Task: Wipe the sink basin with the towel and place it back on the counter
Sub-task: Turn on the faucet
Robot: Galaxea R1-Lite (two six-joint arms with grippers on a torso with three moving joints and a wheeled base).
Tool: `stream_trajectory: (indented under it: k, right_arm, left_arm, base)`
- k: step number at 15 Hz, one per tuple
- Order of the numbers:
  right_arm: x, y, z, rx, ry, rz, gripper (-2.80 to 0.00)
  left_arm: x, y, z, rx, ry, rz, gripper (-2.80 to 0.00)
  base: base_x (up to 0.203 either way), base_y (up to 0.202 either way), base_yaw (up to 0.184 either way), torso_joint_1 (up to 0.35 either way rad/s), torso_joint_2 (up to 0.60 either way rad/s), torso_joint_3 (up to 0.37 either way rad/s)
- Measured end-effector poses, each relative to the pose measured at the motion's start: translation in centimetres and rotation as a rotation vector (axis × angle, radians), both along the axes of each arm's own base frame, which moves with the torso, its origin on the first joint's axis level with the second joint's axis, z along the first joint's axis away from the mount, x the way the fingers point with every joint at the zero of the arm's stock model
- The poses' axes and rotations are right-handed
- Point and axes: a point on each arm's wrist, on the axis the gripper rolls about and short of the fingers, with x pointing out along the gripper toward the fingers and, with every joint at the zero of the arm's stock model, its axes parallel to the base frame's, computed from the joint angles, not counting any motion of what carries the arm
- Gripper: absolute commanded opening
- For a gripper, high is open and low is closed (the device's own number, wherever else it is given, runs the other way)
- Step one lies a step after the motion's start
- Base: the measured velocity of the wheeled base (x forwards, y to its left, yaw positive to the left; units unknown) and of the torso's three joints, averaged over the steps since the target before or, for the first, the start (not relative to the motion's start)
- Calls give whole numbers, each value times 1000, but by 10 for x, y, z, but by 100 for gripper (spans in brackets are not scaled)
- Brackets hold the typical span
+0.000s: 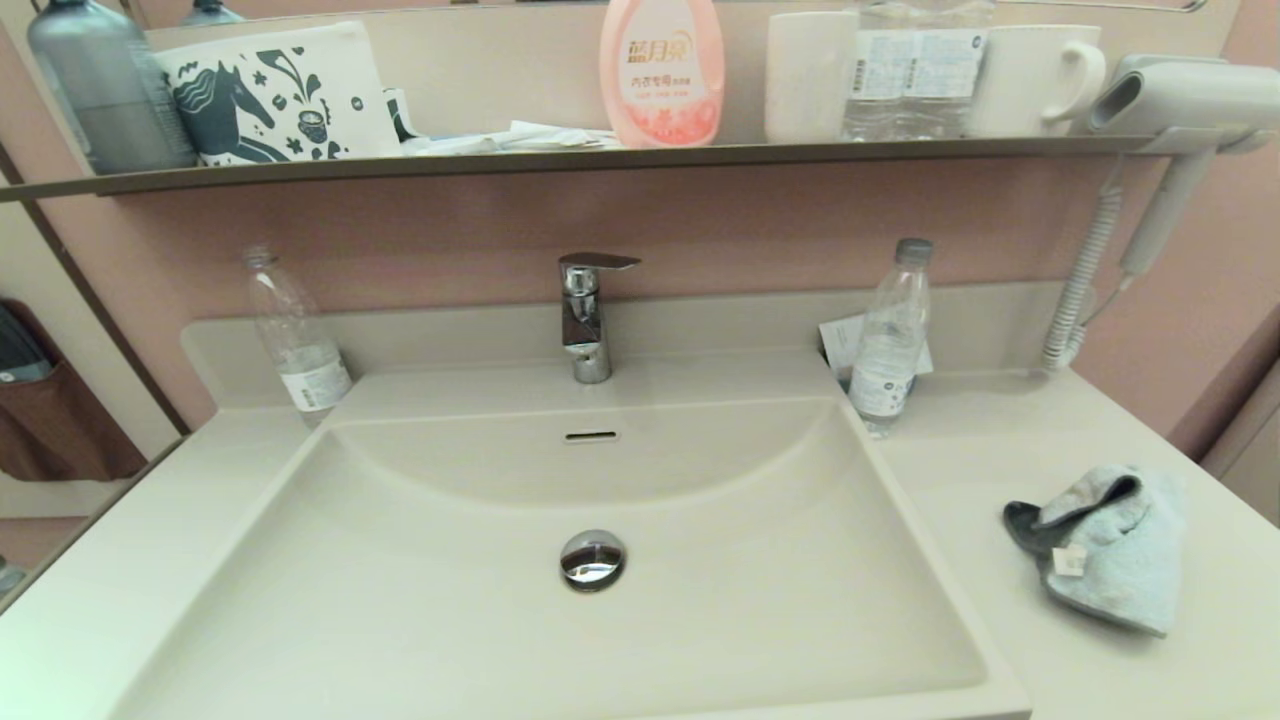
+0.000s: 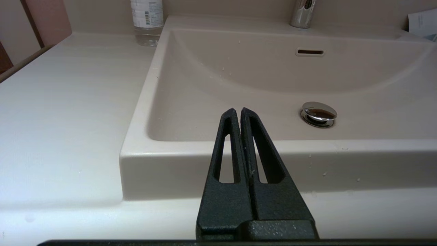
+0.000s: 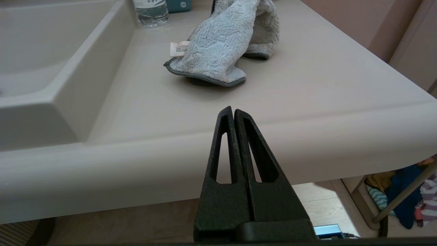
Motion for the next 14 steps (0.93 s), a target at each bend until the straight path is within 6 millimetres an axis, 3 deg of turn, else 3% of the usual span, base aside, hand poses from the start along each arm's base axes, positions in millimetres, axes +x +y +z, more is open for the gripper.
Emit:
stream_trajectory:
  k: [14]
  right_arm:
    - [0,0,0,0,0,0,-280]
  left_arm:
    - [0,0,0,20,-1,-2,-280]
  base:
    - [0,0,0,0,0,0]
